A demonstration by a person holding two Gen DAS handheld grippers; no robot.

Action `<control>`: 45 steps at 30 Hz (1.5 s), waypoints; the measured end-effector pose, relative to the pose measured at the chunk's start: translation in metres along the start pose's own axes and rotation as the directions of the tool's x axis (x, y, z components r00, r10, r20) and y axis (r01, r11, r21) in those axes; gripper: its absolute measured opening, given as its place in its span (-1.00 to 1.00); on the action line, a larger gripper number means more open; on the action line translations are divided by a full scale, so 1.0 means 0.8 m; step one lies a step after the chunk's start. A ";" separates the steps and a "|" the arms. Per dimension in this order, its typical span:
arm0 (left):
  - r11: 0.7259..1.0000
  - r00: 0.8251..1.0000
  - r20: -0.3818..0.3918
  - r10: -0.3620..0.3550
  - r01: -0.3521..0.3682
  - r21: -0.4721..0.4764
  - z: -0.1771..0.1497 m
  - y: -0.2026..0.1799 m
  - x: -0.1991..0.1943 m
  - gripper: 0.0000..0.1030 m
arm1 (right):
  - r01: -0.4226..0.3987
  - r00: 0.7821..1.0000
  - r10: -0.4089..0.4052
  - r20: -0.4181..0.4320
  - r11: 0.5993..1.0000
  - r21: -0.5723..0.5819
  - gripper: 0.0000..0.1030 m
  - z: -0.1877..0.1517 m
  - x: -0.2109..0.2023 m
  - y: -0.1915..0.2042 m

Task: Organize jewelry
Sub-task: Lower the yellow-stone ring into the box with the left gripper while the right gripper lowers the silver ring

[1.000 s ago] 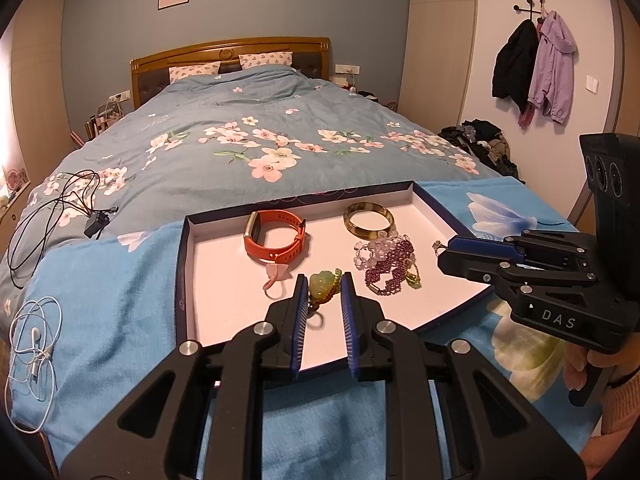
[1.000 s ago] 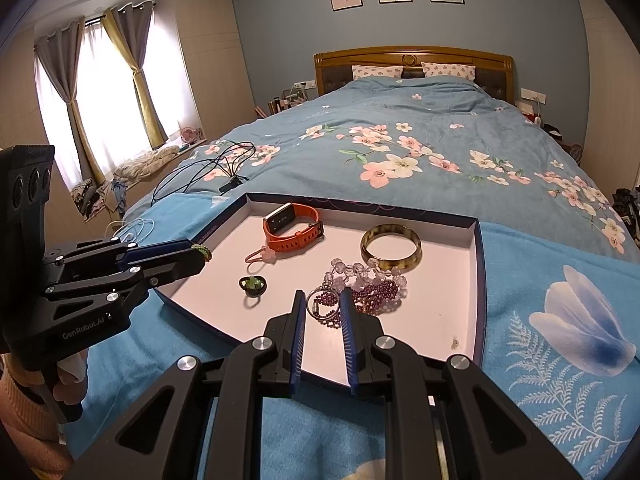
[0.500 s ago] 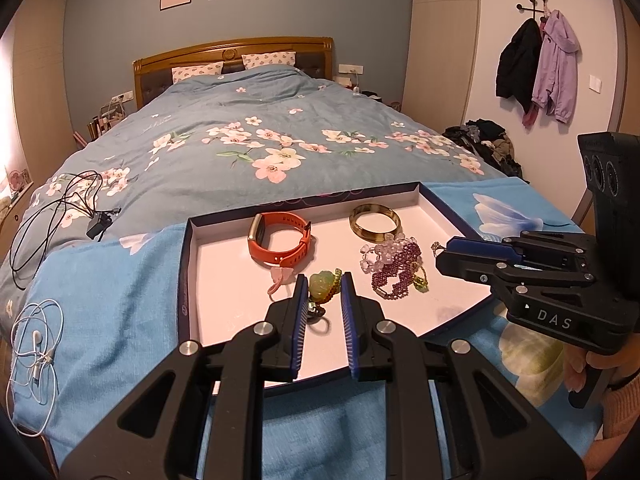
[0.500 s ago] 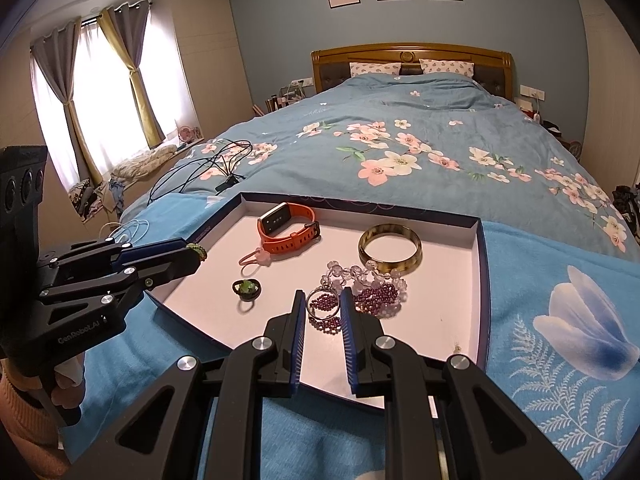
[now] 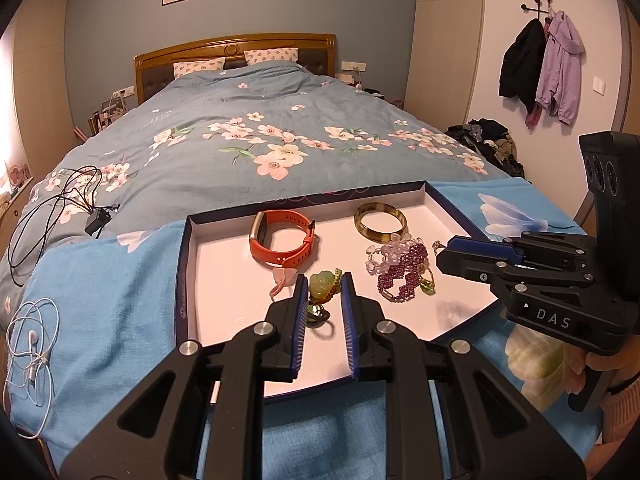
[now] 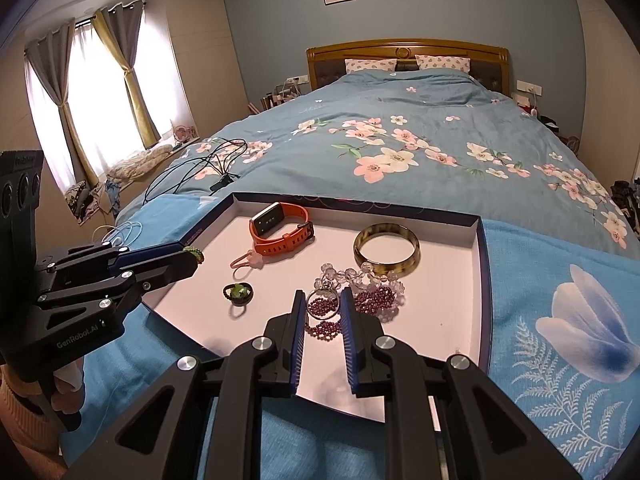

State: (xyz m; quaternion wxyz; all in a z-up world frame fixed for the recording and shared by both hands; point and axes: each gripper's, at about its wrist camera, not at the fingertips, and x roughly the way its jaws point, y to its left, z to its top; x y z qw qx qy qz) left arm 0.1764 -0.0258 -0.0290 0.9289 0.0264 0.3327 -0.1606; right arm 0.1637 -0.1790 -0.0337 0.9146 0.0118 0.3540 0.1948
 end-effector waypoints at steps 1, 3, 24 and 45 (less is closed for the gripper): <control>1.000 1.000 0.000 0.002 -0.002 -0.001 0.000 0.000 0.001 -0.67 | 0.000 1.000 0.000 -0.001 1.000 0.002 -0.70 0.000 0.001 0.000; 1.000 1.000 -0.001 0.003 -0.003 -0.002 0.000 0.001 0.002 -0.67 | 0.001 1.000 -0.001 -0.005 1.000 0.003 -0.70 0.000 0.003 -0.001; 1.000 1.000 -0.024 0.003 -0.004 -0.026 0.002 0.007 0.017 -0.67 | 0.003 0.999 -0.003 -0.039 1.000 0.012 -0.70 0.005 0.021 -0.002; 0.999 0.997 -0.068 0.022 -0.025 -0.040 -0.003 0.010 0.045 -0.67 | 0.047 0.995 -0.045 -0.088 0.999 0.018 -0.69 0.004 0.047 -0.010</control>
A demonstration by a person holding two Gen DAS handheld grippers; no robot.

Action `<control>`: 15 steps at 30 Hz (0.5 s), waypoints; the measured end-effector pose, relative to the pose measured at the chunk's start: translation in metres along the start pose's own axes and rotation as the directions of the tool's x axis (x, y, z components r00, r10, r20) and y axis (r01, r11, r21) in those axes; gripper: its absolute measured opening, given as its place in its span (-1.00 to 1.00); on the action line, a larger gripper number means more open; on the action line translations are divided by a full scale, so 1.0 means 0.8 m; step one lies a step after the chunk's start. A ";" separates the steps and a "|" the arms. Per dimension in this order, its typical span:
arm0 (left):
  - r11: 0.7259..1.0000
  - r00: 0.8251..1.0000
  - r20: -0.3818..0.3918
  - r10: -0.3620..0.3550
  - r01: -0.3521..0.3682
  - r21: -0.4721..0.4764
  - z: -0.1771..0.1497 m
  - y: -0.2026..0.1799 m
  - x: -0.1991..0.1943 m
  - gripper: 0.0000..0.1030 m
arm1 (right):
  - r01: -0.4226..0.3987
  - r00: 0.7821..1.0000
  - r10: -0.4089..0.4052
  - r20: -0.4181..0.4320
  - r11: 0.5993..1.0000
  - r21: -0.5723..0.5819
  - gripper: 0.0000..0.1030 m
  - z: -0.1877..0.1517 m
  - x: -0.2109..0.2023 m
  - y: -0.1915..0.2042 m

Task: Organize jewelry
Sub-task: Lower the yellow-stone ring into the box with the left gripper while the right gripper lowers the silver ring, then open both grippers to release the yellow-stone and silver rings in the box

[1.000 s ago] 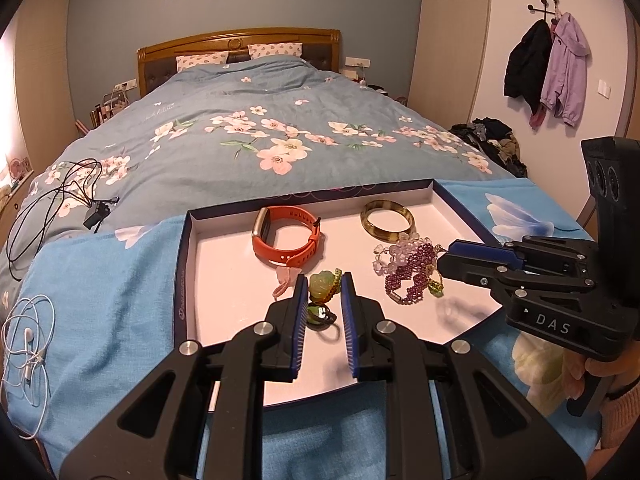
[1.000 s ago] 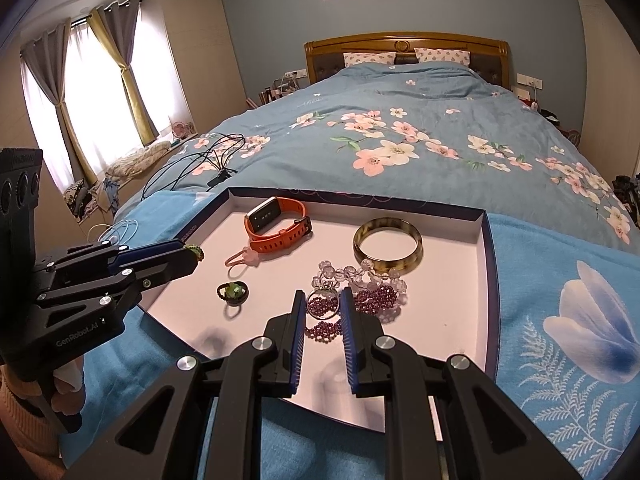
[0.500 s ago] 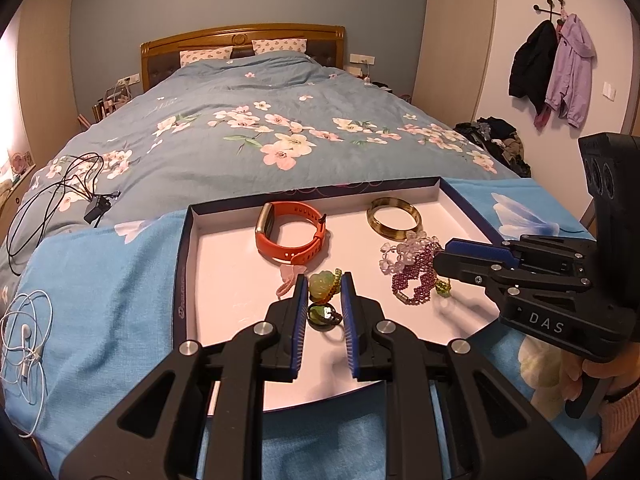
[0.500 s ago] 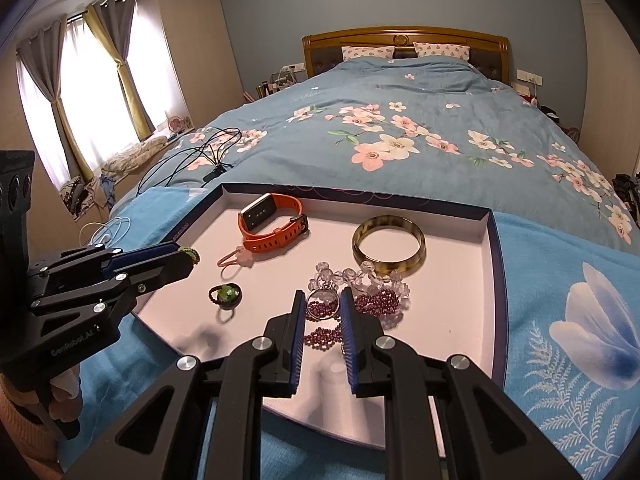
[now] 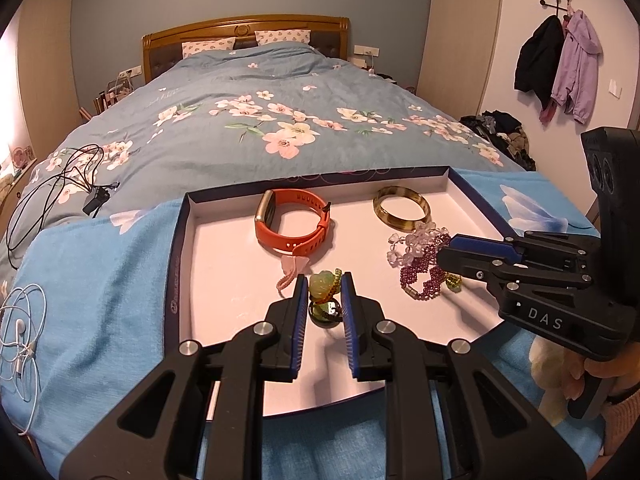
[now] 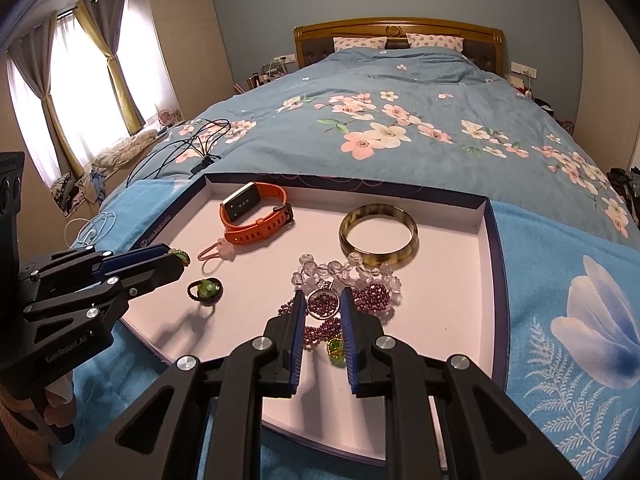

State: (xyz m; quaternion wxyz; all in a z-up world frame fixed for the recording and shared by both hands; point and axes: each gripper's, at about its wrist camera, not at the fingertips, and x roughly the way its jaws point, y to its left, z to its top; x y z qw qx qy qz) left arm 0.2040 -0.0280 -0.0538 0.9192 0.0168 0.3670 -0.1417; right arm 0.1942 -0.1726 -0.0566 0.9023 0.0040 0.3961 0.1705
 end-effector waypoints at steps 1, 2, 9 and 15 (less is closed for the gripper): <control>1.000 1.000 -0.002 0.001 -0.001 0.001 0.000 0.000 0.001 -0.67 | 0.001 1.000 -0.001 -0.004 1.000 0.000 -0.69 0.000 0.001 0.000; 1.000 1.000 -0.005 0.004 -0.004 0.003 -0.001 -0.001 0.003 -0.67 | 0.004 1.000 -0.004 -0.005 1.000 0.001 -0.69 0.000 0.003 -0.001; 1.000 1.000 -0.020 0.013 -0.013 -0.002 -0.003 0.000 0.011 -0.66 | 0.015 1.000 -0.015 -0.004 1.000 -0.001 -0.66 -0.002 0.003 0.000; 1.000 1.000 -0.014 0.016 -0.017 -0.010 -0.005 0.000 0.008 -0.21 | 0.017 1.000 -0.017 0.026 1.000 0.010 -0.28 -0.004 -0.010 -0.002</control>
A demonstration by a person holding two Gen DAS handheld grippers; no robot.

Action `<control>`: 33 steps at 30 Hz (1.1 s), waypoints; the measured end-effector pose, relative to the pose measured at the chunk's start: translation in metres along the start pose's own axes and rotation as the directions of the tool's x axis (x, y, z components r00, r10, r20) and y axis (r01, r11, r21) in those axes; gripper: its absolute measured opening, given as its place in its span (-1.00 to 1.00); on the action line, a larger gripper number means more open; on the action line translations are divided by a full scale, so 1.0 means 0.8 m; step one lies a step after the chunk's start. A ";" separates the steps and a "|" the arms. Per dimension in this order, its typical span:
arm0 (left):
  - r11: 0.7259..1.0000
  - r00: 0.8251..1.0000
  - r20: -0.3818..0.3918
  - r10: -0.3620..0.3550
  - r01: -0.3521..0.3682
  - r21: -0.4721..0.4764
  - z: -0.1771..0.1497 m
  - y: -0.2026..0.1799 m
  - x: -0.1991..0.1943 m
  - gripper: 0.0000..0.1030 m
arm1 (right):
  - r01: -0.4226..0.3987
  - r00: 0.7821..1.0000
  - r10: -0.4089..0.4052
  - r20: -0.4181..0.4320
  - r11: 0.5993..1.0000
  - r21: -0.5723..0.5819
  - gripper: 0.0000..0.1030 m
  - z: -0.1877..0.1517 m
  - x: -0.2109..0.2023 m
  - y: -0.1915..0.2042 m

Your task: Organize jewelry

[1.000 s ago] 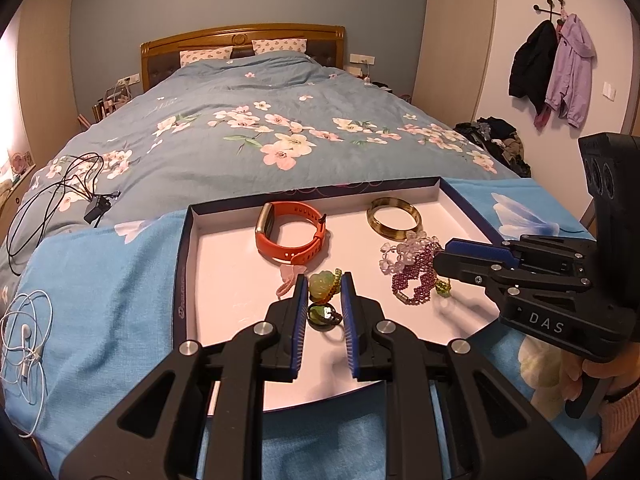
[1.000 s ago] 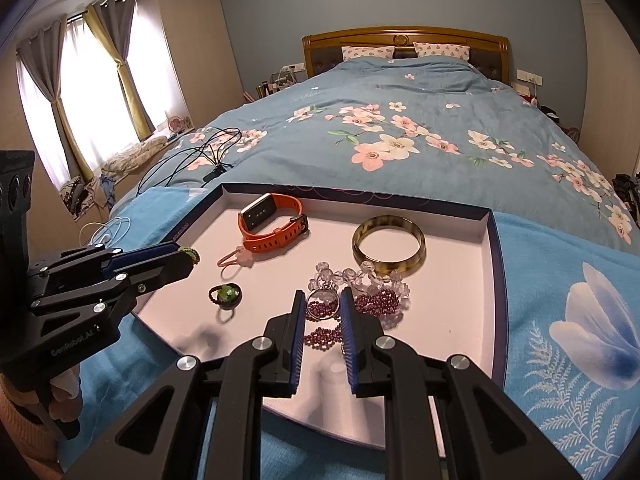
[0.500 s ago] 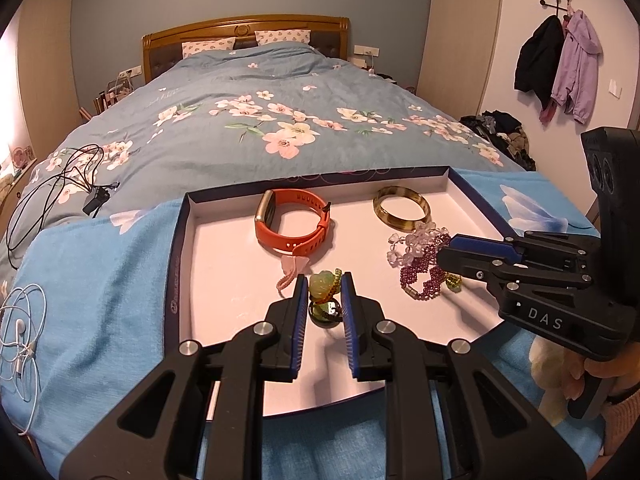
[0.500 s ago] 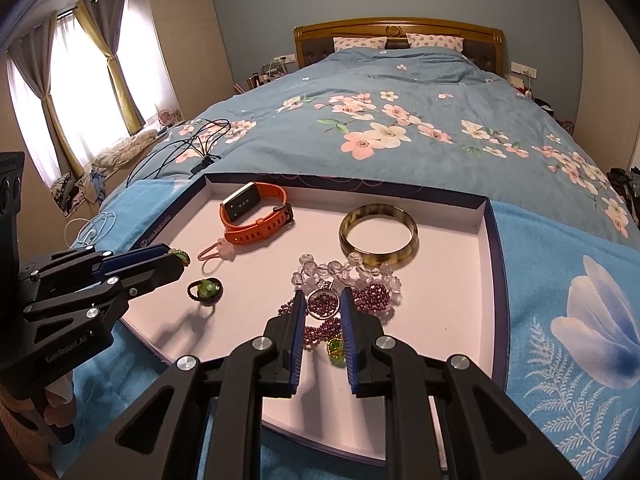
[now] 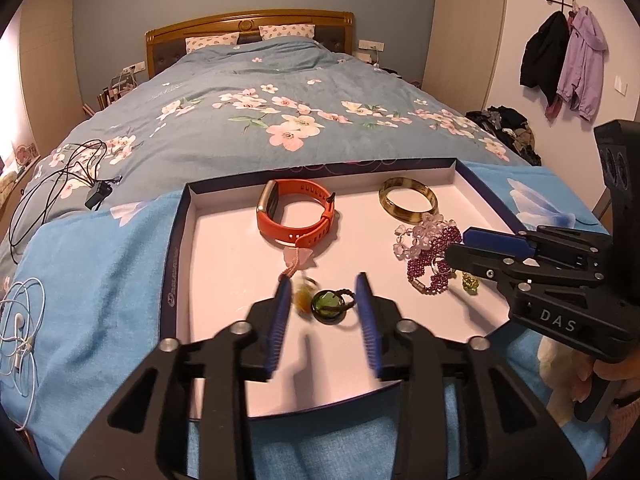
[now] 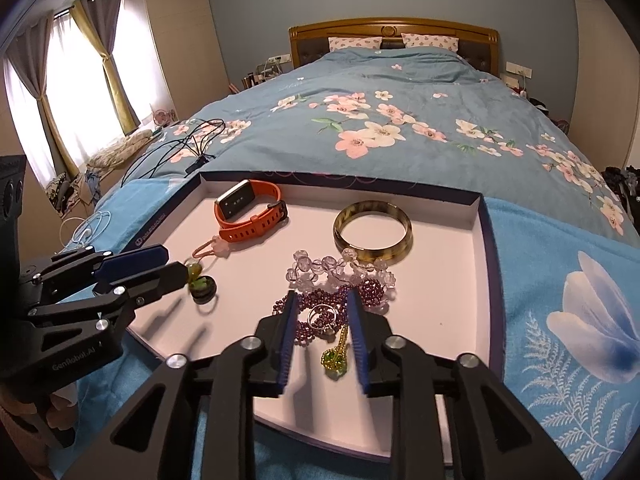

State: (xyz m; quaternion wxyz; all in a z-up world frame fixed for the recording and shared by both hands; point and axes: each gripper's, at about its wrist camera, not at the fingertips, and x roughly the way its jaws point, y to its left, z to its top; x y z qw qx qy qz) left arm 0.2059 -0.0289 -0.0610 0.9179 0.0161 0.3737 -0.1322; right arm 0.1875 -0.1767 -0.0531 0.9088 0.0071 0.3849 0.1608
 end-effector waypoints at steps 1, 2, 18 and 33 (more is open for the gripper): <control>1.000 1.000 0.006 0.000 0.000 -0.005 0.000 0.001 -0.002 -0.12 | 0.003 1.000 -0.004 0.013 1.000 0.006 -0.16 0.000 -0.004 -0.001; 1.000 1.000 0.011 0.003 -0.003 -0.007 -0.001 0.002 -0.004 -0.12 | 0.003 1.000 -0.003 0.020 1.000 0.007 -0.07 -0.001 -0.007 -0.002; 0.997 0.983 0.174 0.064 -0.069 0.024 -0.024 -0.012 -0.091 0.89 | 0.079 0.976 -0.076 0.202 0.997 -0.008 0.87 -0.036 -0.088 0.004; 0.989 0.931 0.333 0.149 -0.141 -0.047 -0.085 -0.013 -0.174 0.89 | 0.121 0.933 -0.113 0.341 0.993 -0.004 0.87 -0.093 -0.149 0.026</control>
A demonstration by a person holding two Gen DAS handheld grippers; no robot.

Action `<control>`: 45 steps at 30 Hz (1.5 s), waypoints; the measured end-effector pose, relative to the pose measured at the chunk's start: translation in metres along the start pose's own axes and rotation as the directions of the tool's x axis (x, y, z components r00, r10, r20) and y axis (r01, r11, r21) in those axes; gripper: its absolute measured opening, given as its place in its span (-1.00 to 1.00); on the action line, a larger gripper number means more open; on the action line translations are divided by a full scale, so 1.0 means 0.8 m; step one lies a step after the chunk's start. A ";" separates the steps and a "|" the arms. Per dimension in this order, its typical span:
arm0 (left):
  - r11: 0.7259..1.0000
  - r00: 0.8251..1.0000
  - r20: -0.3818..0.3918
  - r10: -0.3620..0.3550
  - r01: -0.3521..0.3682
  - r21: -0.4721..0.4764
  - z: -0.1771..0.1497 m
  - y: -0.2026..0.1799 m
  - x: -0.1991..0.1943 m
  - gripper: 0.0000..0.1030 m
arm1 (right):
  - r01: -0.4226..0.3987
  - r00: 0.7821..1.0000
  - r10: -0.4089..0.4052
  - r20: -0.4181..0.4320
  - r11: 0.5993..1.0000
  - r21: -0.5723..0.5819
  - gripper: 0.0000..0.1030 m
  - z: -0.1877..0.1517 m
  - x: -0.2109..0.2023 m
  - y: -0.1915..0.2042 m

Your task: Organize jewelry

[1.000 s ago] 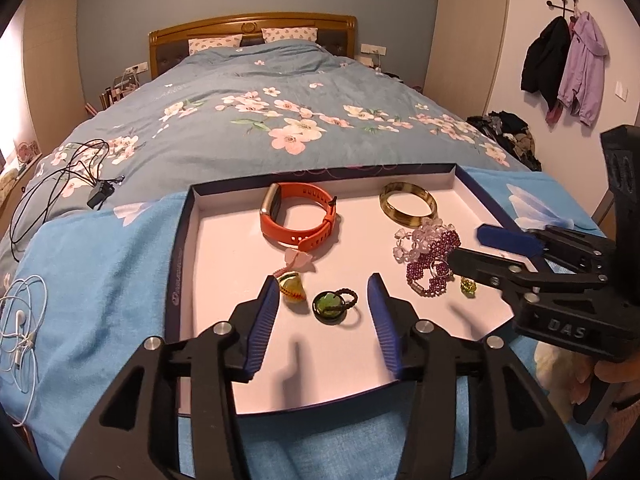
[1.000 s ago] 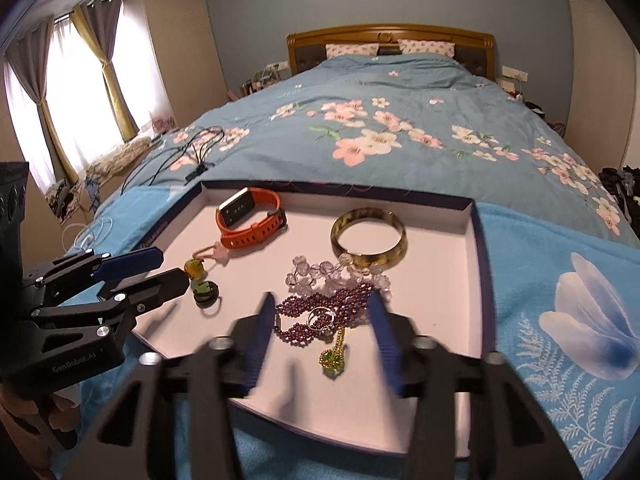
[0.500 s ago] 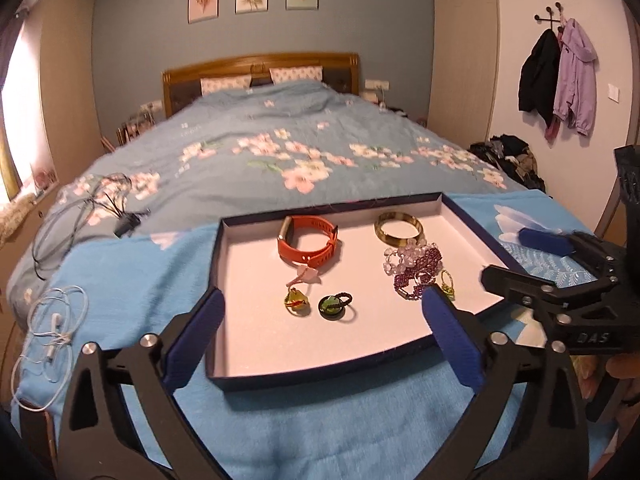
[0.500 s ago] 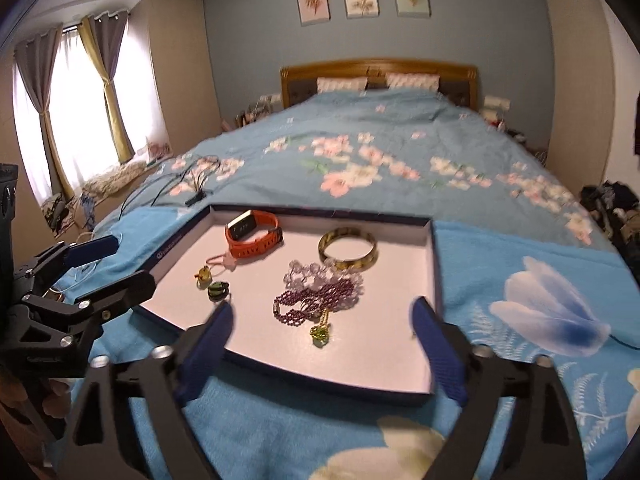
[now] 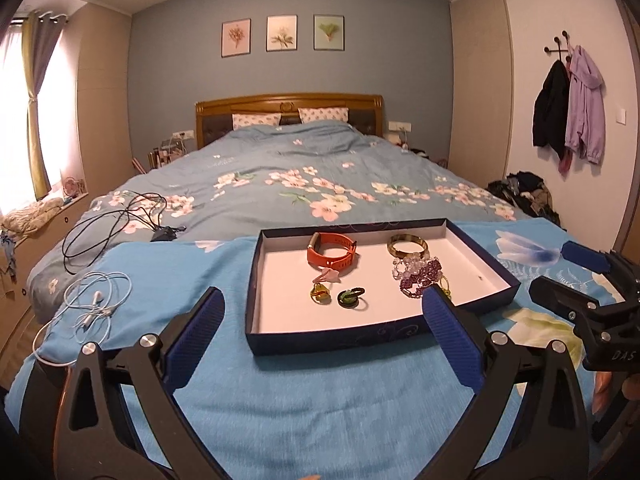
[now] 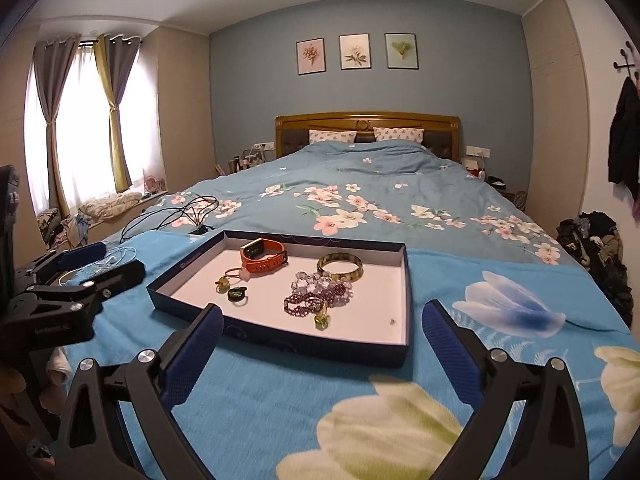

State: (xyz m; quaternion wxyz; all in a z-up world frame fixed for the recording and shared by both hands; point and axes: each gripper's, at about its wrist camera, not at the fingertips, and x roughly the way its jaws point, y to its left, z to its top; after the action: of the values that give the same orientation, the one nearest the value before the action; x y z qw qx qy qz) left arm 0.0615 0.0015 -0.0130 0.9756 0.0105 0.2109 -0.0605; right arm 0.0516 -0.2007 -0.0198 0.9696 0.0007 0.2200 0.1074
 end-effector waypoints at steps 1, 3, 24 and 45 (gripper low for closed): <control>1.000 1.000 0.010 0.000 0.000 0.000 -0.002 0.000 -0.006 0.89 | 0.002 1.000 -0.002 0.000 1.000 0.006 0.87 -0.003 -0.002 -0.001; 1.000 1.000 0.023 -0.003 0.003 0.003 -0.006 -0.001 -0.018 0.89 | 0.010 1.000 -0.010 0.001 1.000 0.017 0.87 -0.006 -0.005 -0.001; 0.999 0.986 0.161 0.033 -0.029 -0.028 -0.027 0.000 -0.081 0.89 | 0.037 0.994 -0.035 0.105 0.999 -0.019 0.87 -0.016 -0.053 0.031; 0.999 0.974 0.223 0.050 -0.046 -0.026 -0.027 -0.006 -0.106 0.89 | 0.050 0.992 -0.048 0.117 0.999 -0.019 0.87 -0.018 -0.059 0.035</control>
State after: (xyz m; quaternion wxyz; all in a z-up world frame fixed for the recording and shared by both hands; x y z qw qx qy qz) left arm -0.0244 0.0074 0.0019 0.9943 -0.0015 0.1002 -0.0356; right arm -0.0016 -0.1839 -0.0115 0.9831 -0.0093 0.1616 0.0858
